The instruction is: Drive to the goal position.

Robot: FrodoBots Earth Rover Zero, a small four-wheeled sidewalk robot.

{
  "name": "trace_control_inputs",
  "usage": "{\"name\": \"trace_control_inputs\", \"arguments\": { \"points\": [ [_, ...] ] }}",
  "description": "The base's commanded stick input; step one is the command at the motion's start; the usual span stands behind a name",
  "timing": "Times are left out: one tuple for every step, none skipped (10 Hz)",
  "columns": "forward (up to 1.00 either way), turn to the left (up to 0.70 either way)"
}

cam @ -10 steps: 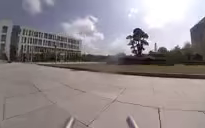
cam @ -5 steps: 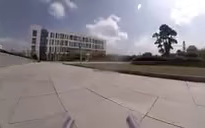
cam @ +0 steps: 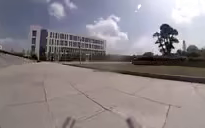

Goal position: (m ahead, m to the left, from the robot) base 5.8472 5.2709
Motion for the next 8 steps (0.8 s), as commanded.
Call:
{"name": "trace_control_inputs", "arguments": {
  "points": [
    [0.7,0.0],
    [0.7,0.0],
    [0.7,0.0],
    [0.7,0.0],
    [0.7,0.0],
    [0.7,0.0],
    [0.7,0.24],
    [0.7,0.35]
  ]
}}
